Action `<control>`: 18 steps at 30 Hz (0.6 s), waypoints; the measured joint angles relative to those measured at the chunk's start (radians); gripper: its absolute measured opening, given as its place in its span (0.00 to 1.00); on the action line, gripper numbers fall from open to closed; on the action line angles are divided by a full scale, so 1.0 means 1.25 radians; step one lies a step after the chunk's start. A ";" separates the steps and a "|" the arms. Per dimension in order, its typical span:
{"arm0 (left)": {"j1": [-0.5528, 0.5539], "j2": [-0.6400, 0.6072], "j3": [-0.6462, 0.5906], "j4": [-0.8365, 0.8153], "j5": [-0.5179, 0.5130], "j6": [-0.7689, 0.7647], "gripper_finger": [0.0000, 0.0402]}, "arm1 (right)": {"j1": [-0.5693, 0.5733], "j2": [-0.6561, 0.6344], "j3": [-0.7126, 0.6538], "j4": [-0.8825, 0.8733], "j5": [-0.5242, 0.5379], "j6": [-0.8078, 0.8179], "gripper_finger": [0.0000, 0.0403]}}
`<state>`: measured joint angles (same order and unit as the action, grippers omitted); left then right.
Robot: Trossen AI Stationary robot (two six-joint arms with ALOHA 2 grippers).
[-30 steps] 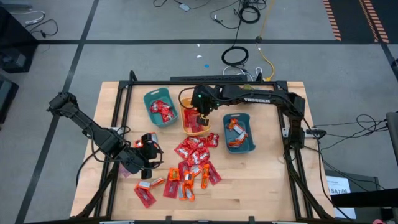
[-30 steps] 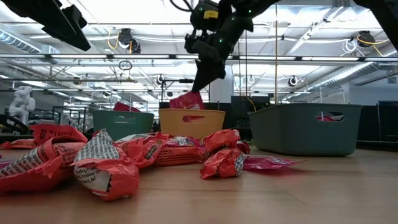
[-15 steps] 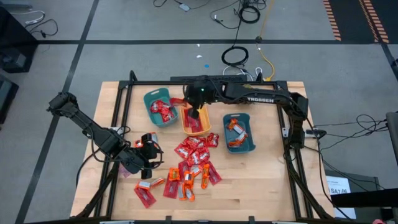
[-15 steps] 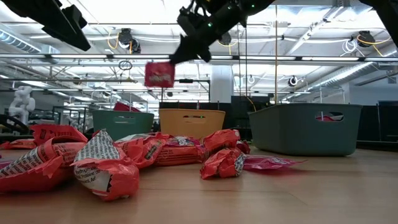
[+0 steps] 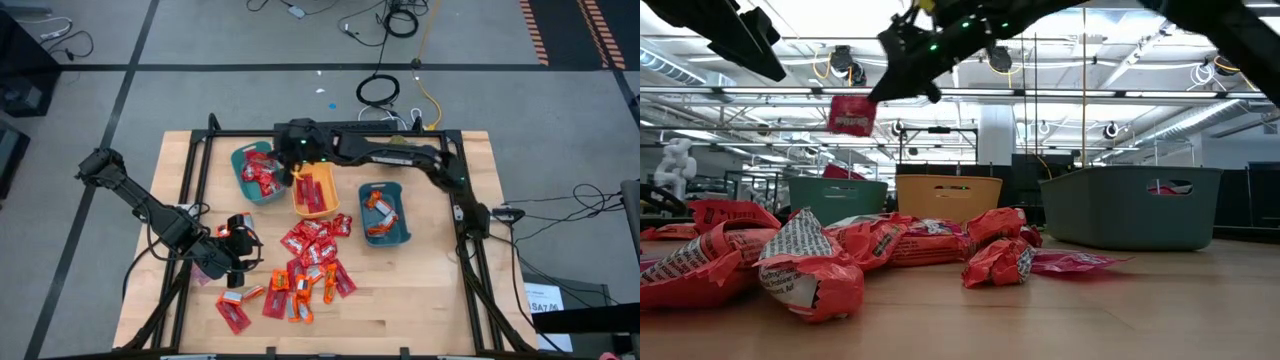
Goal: Sort candy
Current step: Put the red pack of candy into the light blue bin
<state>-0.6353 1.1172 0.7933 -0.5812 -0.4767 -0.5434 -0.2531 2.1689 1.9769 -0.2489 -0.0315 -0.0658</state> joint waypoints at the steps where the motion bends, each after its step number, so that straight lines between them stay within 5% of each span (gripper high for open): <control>1: 0.000 0.000 0.000 0.000 0.000 0.000 0.51 | 0.002 0.024 0.028 -0.013 0.000 0.000 0.00; 18: 0.000 0.000 0.000 0.000 0.000 0.000 0.51 | 0.002 0.139 0.111 -0.070 0.007 0.001 0.00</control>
<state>-0.6353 1.1175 0.7933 -0.5816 -0.4767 -0.5438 -0.2501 2.3432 2.1159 -0.3359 -0.0231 -0.0650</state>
